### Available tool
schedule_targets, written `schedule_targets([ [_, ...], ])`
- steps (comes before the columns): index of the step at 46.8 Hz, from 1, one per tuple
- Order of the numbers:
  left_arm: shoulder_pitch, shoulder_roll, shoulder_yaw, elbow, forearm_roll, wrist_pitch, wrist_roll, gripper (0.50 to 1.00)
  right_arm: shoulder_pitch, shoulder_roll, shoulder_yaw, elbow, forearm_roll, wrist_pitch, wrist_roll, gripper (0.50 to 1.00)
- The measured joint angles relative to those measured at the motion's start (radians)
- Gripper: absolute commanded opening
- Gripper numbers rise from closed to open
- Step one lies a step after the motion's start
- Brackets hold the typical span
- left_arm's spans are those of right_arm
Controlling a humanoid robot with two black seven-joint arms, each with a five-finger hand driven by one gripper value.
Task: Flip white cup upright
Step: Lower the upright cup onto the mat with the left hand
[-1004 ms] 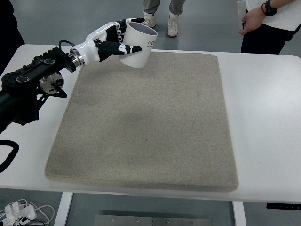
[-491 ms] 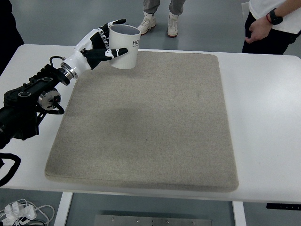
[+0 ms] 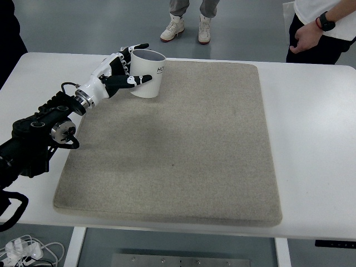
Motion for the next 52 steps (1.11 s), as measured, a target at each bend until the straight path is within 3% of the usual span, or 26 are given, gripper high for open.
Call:
schedule_targets([
  [31, 0.029, -0.064, 0.098, 0.0, 0.0, 0.151, 0.0, 0.754, 0.0, 0.0, 0.0, 0.0, 0.0, 0.0, 0.0, 0.952],
  [40, 0.029, -0.065, 0.097, 0.0, 0.0, 0.152, 0.0, 0.816, 0.0, 0.0, 0.0, 0.0, 0.0, 0.0, 0.0, 0.952],
  [44, 0.029, -0.065, 0.095, 0.0, -0.001, 0.153, 0.0, 0.893, 0.0, 0.0, -0.001, 0.0, 0.0, 0.0, 0.0, 0.952],
  [52, 0.029, -0.065, 0.093, 0.0, -0.004, 0.153, 0.0, 0.928, 0.0, 0.0, 0.0, 0.0, 0.0, 0.0, 0.0, 0.952],
])
